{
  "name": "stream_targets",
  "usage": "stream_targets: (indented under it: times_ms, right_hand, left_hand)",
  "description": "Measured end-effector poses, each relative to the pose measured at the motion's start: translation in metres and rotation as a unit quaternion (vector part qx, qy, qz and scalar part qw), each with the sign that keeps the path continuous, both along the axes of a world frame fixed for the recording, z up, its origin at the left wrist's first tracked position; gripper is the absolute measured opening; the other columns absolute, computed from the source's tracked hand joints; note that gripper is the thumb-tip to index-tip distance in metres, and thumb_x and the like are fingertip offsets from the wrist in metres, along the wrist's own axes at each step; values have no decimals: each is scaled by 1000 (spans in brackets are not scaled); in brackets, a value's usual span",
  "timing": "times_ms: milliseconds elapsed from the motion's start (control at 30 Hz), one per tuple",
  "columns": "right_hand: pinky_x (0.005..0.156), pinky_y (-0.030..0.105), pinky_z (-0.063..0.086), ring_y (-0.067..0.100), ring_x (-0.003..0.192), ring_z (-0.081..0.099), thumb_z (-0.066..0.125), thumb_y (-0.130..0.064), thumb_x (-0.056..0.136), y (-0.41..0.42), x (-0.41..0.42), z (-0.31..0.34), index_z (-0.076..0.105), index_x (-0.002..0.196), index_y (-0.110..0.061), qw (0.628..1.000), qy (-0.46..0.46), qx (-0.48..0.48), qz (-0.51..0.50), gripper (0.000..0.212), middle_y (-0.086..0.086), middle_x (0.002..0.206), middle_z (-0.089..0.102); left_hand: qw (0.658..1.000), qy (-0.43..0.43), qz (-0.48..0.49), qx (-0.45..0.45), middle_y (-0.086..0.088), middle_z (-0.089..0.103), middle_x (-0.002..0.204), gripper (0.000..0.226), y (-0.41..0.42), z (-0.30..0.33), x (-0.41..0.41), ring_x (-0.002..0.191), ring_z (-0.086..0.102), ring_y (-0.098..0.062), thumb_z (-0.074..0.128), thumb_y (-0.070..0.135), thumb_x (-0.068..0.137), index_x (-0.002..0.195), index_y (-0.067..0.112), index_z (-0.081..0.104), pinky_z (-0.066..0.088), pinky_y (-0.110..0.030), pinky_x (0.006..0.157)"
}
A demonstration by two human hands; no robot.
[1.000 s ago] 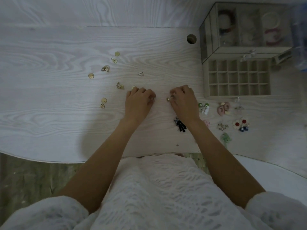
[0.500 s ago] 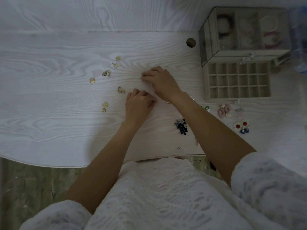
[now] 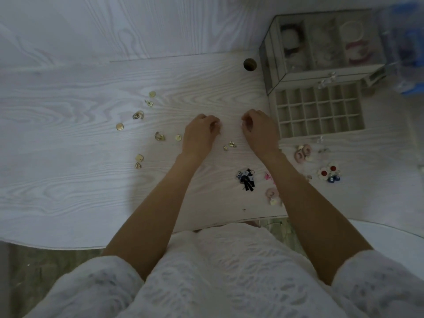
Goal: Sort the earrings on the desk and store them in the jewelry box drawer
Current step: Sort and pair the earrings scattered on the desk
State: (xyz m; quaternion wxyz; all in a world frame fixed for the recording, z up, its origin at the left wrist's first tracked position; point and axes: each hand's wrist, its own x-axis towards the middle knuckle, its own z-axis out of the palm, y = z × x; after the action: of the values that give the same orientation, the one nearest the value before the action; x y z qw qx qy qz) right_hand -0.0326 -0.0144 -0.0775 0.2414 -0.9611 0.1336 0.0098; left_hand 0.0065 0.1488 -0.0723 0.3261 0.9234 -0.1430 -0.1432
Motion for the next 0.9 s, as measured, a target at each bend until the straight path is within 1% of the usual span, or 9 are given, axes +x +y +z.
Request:
stream_targets:
  times_ms: [133, 233, 333, 500, 567, 667, 733, 833, 900]
  right_hand:
    - [72, 35, 44, 32, 86, 57, 52, -3, 84, -5, -1, -2, 63, 98, -2, 999, -12, 8, -51, 18, 17, 93, 62]
    - [75, 35, 45, 33, 86, 59, 52, -2, 86, -4, -2, -2, 67, 100, -1, 999, -17, 14, -29, 21, 20, 96, 63]
    - [78, 29, 42, 31, 94, 60, 52, -1, 85, 0, -3, 3, 66, 107, -4, 1000, 13, 24, -13, 26, 19, 104, 63]
    - [83, 28, 41, 31, 99, 59, 51, 3, 82, 4, -4, 8, 66, 108, -3, 997, 45, 59, -4, 30, 21, 106, 63]
    - [79, 27, 39, 32, 96, 59, 50, 5, 83, 4, -8, 7, 66, 107, -3, 997, 49, 56, -5, 30, 22, 104, 63]
    - [74, 22, 35, 32, 92, 59, 50, 5, 84, 4, -15, 4, 66, 106, -4, 998, 31, 50, -5, 29, 22, 100, 64]
    - [77, 25, 39, 32, 92, 60, 49, 3, 86, 3, -17, 5, 65, 107, -3, 998, 23, 53, -10, 27, 22, 100, 64]
    - [82, 34, 47, 32, 93, 60, 48, 3, 87, 3, -22, 11, 63, 111, 0, 998, -11, 57, -11, 28, 21, 104, 63]
    - [79, 28, 47, 28, 88, 61, 49, 5, 86, 6, -31, 16, 64, 107, 0, 997, -53, 63, -4, 27, 19, 102, 63]
  left_hand:
    - [999, 13, -21, 25, -12, 58, 111, 31, 3, 1, -2, 93, 59, -26, 62, 14, 85, 116, 11, 61, 44, -34, 86]
    - [999, 20, -16, 33, -11, 61, 103, 26, -3, -1, -2, 86, 61, -25, 64, 10, 81, 107, 12, 63, 45, -34, 82]
    - [999, 24, -17, 24, -10, 66, 92, 15, -17, -2, 2, 84, 62, -25, 63, 11, 82, 97, 10, 64, 47, -33, 80]
    - [999, 36, -16, -19, -11, 70, 88, 13, -38, -8, 5, 83, 64, -26, 66, 12, 80, 91, 6, 67, 52, -40, 80]
    - [998, 46, -7, -42, -10, 71, 90, 14, -42, -10, 3, 84, 66, -23, 67, 12, 81, 93, 6, 68, 52, -37, 81]
    - [993, 80, 3, -81, -10, 72, 96, 17, -43, -8, -2, 89, 66, -19, 65, 10, 84, 100, 6, 69, 49, -21, 83]
    - [991, 96, 3, -93, -9, 71, 102, 20, -37, -3, -5, 93, 66, -17, 61, 12, 87, 106, 7, 68, 44, -14, 83]
    - [991, 66, 1, -117, -3, 71, 102, 20, -14, 9, -9, 92, 64, -12, 56, 16, 91, 108, 12, 67, 47, -16, 83]
    - [993, 13, -7, -114, 1, 71, 98, 19, 13, 17, -14, 85, 63, -7, 54, 18, 92, 106, 16, 67, 47, -12, 74]
